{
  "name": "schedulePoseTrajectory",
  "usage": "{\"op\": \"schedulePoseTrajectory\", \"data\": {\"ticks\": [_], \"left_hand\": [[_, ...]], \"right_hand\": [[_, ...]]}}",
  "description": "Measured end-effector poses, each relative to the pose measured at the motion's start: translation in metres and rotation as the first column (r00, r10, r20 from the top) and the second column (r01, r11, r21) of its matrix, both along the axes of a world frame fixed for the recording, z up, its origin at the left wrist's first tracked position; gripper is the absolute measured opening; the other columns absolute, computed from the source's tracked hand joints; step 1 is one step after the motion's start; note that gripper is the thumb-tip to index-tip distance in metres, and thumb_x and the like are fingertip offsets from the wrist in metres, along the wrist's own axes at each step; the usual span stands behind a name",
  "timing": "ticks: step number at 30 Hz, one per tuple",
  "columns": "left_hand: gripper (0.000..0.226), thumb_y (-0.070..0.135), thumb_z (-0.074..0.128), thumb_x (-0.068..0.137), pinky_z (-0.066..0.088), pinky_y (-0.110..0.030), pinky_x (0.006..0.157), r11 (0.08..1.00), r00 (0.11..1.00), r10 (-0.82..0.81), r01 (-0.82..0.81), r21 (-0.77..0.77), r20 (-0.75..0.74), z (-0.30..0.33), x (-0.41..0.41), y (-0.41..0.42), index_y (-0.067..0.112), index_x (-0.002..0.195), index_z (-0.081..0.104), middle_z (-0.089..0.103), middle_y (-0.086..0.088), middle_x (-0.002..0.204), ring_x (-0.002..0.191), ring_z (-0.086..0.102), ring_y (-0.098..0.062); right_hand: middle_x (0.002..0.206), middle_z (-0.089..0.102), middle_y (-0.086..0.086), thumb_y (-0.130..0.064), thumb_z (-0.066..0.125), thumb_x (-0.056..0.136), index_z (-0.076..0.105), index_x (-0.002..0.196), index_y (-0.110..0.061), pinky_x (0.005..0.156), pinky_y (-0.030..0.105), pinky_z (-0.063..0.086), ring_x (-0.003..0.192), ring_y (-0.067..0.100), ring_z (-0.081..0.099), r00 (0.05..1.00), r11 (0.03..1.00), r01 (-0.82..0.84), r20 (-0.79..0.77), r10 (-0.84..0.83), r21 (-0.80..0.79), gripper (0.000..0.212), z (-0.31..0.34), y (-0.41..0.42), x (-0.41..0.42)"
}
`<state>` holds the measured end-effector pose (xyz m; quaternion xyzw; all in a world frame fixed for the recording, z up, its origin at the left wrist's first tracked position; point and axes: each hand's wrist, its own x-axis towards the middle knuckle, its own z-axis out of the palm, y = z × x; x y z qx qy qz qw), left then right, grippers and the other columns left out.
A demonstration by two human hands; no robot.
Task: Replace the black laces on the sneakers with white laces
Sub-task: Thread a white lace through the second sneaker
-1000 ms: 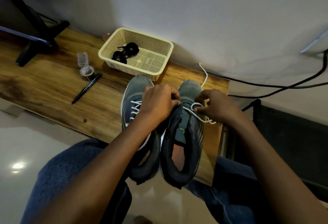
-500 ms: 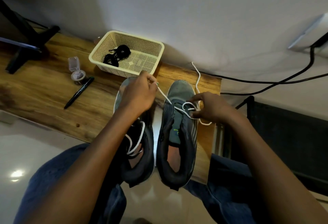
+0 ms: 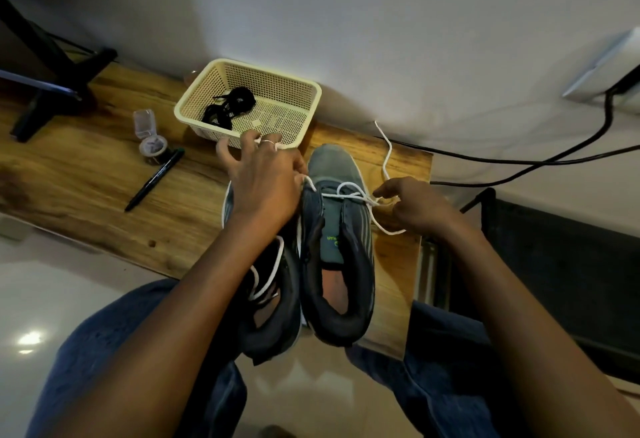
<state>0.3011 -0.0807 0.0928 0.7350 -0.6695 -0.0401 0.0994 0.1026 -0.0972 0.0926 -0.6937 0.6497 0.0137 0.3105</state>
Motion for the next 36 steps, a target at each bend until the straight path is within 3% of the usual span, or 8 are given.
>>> {"op": "schedulePoseTrajectory", "data": {"ticks": [4,7,10,16,20,25,31,36], "left_hand": [[0.017,0.041,0.064,0.087,-0.002,-0.05,0.109,0.994,0.995,-0.088,0.084,0.067,0.053,-0.004,-0.008,0.002,0.036,0.102,0.069,0.029,0.0,0.155,0.145,0.005,-0.025],[0.013,0.036,0.058,0.092,0.0,-0.044,0.107,0.997,0.997,-0.074,0.074,0.028,0.009,-0.009,-0.011,0.001,0.03,0.099,0.066,0.06,0.002,0.125,0.132,0.035,-0.021],[0.012,0.032,0.053,0.095,0.004,-0.038,0.107,0.997,0.993,-0.071,0.073,0.022,-0.098,-0.012,-0.011,0.0,0.026,0.101,0.063,0.069,0.003,0.099,0.107,0.058,-0.02],[0.015,0.038,0.066,0.086,0.005,-0.035,0.11,0.993,0.991,-0.117,0.116,-0.013,-0.06,-0.008,0.0,-0.003,0.031,0.099,0.069,0.07,0.007,0.097,0.105,0.059,-0.015],[0.008,0.034,0.064,0.089,0.008,-0.036,0.11,0.998,0.995,-0.047,0.045,-0.032,-0.082,-0.008,-0.003,-0.002,0.027,0.089,0.068,0.069,0.006,0.09,0.099,0.06,-0.015],[0.012,0.027,0.061,0.09,0.016,-0.046,0.108,0.985,0.993,0.114,-0.108,-0.134,0.037,-0.001,0.018,-0.007,0.025,0.097,0.069,0.07,0.002,0.095,0.111,0.053,-0.022],[0.019,0.042,0.07,0.081,-0.001,-0.041,0.106,0.989,0.988,-0.146,0.147,-0.01,0.044,-0.003,0.001,-0.004,0.034,0.098,0.071,0.067,0.011,0.111,0.124,0.039,-0.017],[0.01,0.033,0.064,0.088,0.01,-0.043,0.108,0.981,0.997,0.074,-0.073,-0.177,-0.004,0.003,0.011,-0.005,0.027,0.094,0.069,0.069,0.005,0.092,0.109,0.053,-0.018]], "right_hand": [[0.122,0.064,0.009,-0.012,0.058,0.09,0.066,0.115,-0.013,0.096,0.038,0.047,0.114,0.026,0.056,0.996,0.993,0.085,0.037,-0.082,-0.076,0.026,-0.004,-0.004,0.001],[0.095,0.068,0.013,-0.022,0.059,0.093,0.068,0.093,-0.003,0.077,0.035,0.048,0.09,0.027,0.062,0.986,0.984,0.142,0.107,-0.131,-0.11,0.021,-0.006,-0.005,0.002],[0.073,0.068,0.016,-0.048,0.066,0.084,0.065,0.082,0.008,0.064,0.037,0.053,0.066,0.026,0.065,0.964,0.994,0.102,0.244,-0.109,0.042,0.056,-0.001,0.002,0.008],[0.073,0.072,0.013,-0.061,0.075,0.063,0.066,0.085,0.004,0.064,0.042,0.061,0.06,0.022,0.071,0.965,0.987,0.075,0.241,-0.108,0.146,0.069,0.013,0.012,0.018],[0.082,0.07,0.014,-0.045,0.079,0.072,0.061,0.085,-0.004,0.064,0.044,0.061,0.063,0.026,0.071,0.97,0.976,0.101,0.198,-0.139,0.193,0.047,0.013,0.014,0.023],[0.086,0.068,0.013,-0.039,0.079,0.074,0.057,0.084,-0.008,0.059,0.04,0.061,0.062,0.026,0.071,0.963,0.964,0.153,0.184,-0.194,0.218,0.039,0.012,0.013,0.025],[0.084,0.069,0.016,-0.035,0.077,0.077,0.058,0.084,-0.004,0.062,0.042,0.061,0.064,0.03,0.071,0.956,0.956,0.157,0.204,-0.21,0.248,0.037,0.012,0.011,0.026],[0.09,0.069,0.019,-0.033,0.077,0.078,0.06,0.089,-0.001,0.063,0.043,0.061,0.068,0.032,0.071,0.947,0.945,0.177,0.215,-0.24,0.276,0.038,0.01,0.01,0.025]]}}
